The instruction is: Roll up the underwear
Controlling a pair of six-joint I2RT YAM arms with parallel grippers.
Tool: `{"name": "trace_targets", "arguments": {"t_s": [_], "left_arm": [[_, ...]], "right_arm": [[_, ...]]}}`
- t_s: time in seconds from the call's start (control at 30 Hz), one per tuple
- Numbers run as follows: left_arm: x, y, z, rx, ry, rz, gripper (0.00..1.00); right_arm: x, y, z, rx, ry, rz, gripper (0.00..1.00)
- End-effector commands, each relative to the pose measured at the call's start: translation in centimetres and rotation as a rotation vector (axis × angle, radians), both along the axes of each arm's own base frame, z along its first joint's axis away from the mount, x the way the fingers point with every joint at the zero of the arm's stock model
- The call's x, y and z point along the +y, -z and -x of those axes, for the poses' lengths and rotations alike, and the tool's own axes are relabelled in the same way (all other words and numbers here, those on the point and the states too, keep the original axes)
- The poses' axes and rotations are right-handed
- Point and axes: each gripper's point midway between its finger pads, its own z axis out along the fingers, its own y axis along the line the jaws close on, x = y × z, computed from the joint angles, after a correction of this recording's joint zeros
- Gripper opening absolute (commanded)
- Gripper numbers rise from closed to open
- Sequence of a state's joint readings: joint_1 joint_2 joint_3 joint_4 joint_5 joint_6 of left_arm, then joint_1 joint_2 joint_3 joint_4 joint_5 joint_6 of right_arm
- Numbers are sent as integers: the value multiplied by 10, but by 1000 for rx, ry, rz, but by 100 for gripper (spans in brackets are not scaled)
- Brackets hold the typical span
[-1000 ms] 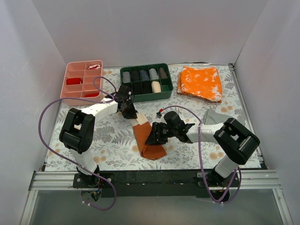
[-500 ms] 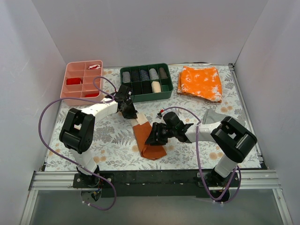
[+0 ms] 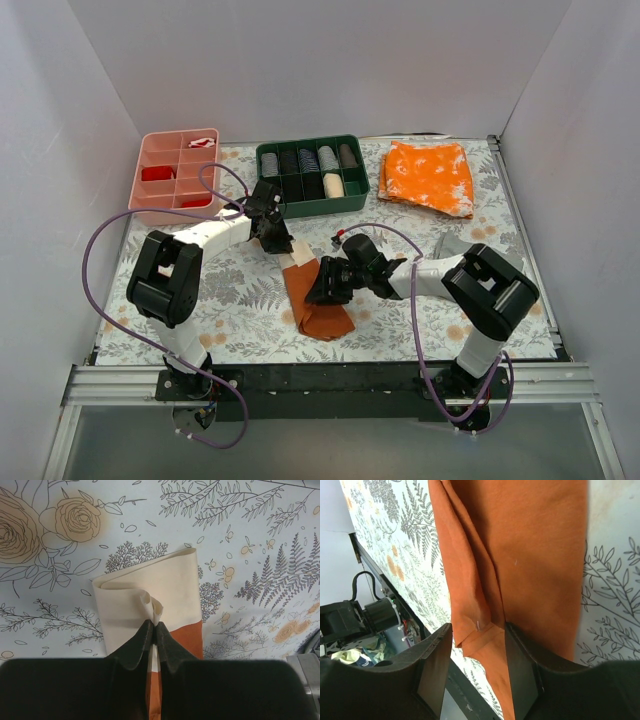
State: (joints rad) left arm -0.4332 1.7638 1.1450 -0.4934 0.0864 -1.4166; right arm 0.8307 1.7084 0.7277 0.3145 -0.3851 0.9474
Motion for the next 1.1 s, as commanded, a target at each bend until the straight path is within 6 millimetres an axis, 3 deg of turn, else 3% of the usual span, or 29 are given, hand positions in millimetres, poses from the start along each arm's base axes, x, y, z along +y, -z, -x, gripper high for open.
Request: {"name": "trace_targets", "arguments": {"t_s": [0.0,0.2,0.53,0.7,0.73,0.8,0.9,1.07], "left_arm": [[-2,-8,-5,-29,6,4,0],[-1,-6,-3,-21,5,3,0],[-1,-5,-4,-22,6,1,0],[-1,-4,-3,-18,6,3,0],[-1,-3,-2,-15,6,1,0],[-1,-3,-2,-16,7,4,0],[-2,-4,-3,-17,7,5,0],[-2,-5,-4,-22,7,6,0]], "right_arm": [[7,-2,-11,-14,-1,15,54],[7,4,-9,1,-1,28,49],[10,0,-9,-4,-17,19,24],[12,-3,-8,-8,-28,0,20],[12,-3,-8,-8,-30,-2,12],[13,-4,-8,-12,-32,-6,10],[13,-4,-7,-6,-35,-7,10],[13,-4,-7,-4,-28,-17,30]]}}
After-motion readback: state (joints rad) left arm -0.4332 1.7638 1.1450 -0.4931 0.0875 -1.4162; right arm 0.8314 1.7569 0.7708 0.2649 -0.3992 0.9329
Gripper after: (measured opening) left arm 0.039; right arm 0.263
